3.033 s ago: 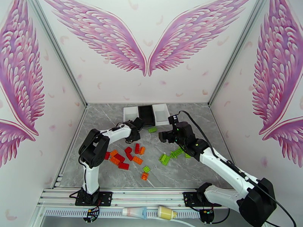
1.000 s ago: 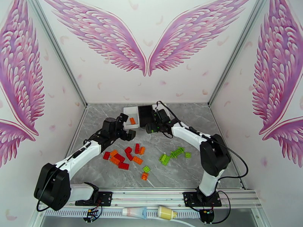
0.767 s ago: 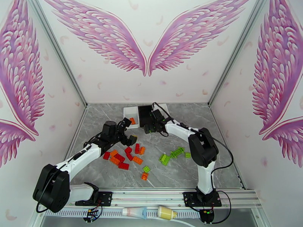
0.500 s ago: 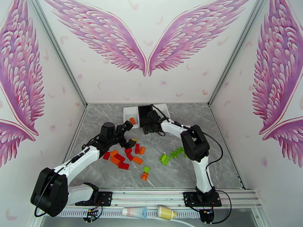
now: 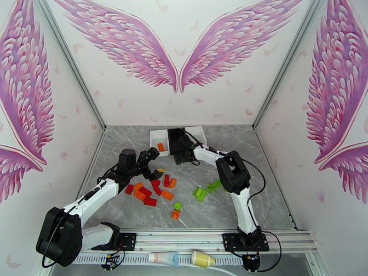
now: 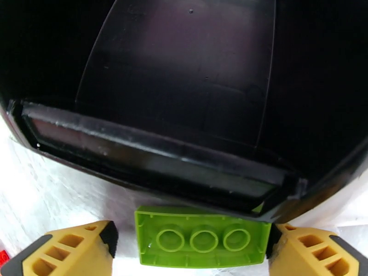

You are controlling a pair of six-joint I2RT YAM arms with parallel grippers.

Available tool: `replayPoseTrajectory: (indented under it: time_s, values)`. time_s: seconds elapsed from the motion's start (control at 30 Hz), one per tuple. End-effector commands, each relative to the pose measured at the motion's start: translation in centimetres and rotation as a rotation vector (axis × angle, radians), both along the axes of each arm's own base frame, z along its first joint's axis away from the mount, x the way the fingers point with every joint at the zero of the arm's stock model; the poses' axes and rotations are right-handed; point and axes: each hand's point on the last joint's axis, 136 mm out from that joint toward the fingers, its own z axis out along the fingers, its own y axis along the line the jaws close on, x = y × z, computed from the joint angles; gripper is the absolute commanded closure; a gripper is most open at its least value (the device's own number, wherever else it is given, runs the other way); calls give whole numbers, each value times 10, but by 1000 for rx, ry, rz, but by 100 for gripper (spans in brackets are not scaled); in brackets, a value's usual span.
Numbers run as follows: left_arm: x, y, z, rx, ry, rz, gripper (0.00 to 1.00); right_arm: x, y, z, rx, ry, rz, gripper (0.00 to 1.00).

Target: Sort the legos into containers by color

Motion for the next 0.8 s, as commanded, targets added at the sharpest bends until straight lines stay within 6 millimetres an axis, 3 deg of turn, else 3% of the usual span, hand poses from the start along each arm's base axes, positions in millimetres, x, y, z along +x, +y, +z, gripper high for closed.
replayPoseTrajectory:
  time_s: [0.0,0.1,0.43,0.63,0.77]
  values:
    - [-7,2,-1,-10,4,-8,1,3,-2,-5,0,18,-19,20]
    - [-7,2,1,-18,3,-7,1,0,-1,-5,7,23,-7,31]
    - [-5,-3,16,-52,-5,-19,1,-21,-7,11,15,34,34,37]
    - [-2,-7,27,-75,-9,-29,1,-40,-13,43,54,9,54,38]
    - [4,-12,33,-92,-8,-40,1,-33,-6,76,106,-50,53,38]
